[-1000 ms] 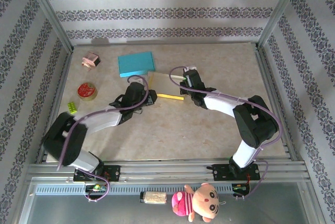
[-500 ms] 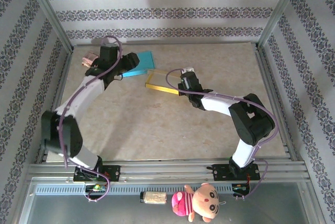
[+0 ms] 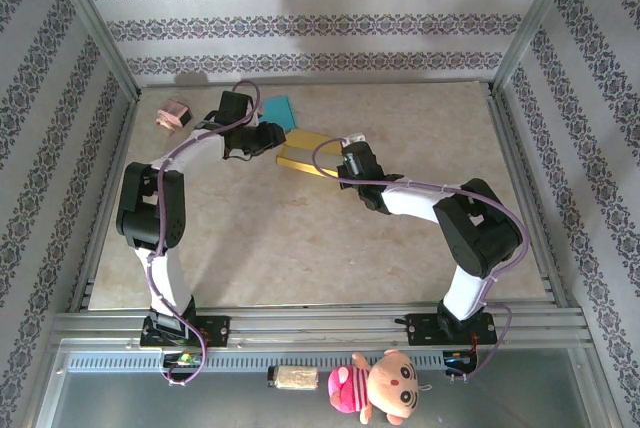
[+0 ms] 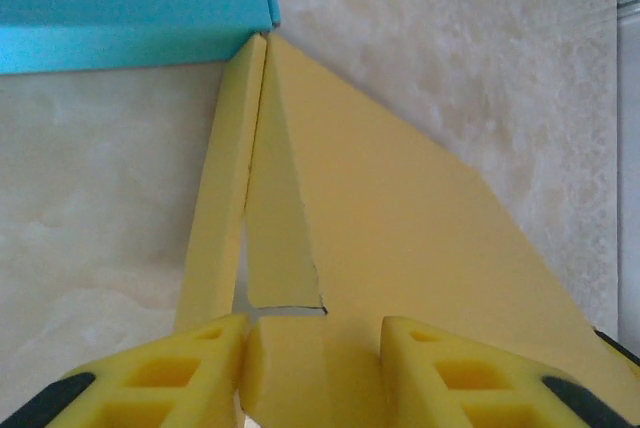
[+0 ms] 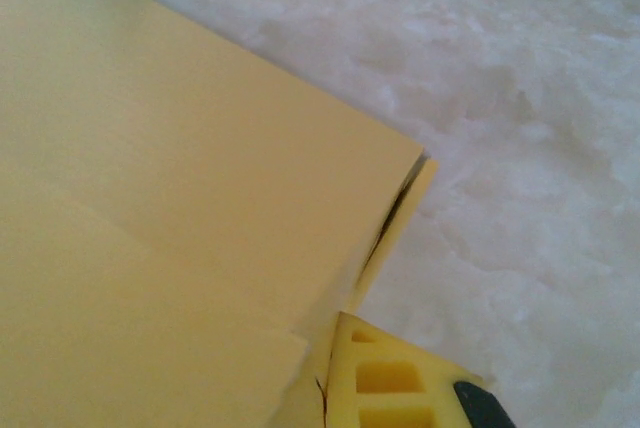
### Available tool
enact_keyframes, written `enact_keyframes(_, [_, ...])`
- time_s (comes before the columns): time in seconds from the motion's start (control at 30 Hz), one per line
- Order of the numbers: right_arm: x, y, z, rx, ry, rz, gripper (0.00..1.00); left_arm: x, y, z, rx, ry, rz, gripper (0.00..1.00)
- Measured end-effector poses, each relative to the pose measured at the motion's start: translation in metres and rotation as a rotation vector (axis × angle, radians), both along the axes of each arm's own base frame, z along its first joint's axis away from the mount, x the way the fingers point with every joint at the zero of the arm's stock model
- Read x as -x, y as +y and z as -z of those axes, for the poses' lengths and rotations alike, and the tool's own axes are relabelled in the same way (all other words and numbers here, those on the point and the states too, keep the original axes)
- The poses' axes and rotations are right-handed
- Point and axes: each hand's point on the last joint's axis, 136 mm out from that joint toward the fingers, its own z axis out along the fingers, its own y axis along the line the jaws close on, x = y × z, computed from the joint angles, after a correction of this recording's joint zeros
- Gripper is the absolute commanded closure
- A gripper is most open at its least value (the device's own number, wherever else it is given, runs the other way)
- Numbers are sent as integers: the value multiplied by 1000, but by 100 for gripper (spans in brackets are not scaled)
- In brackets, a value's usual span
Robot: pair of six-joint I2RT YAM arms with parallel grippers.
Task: Fold the paper box
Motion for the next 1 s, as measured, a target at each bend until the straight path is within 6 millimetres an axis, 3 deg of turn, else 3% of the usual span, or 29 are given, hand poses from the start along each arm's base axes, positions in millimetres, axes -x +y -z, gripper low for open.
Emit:
enact_keyframes(0.23, [34,-3,40,21,161,-61,71,17,3,27,-16,61,1,66])
enact_keyframes(0.37, [57,-4,46,8,234,-106,55,23,3,37,-33,80,-1,65])
enact_keyframes(0.6, [87,5,0,-116,211,-210,39,23,-3,37,-45,68,4,65])
enact_keyframes(0.77, [103,13,-53,-261,157,-286,28,22,-3,38,-45,66,5,65])
enact_keyframes(0.9, [87,3,-87,-368,146,-188,29,23,-6,40,-45,71,9,65])
enact_keyframes(1.0, [51,-5,-101,-404,181,-46,33,23,-9,40,-44,69,13,64])
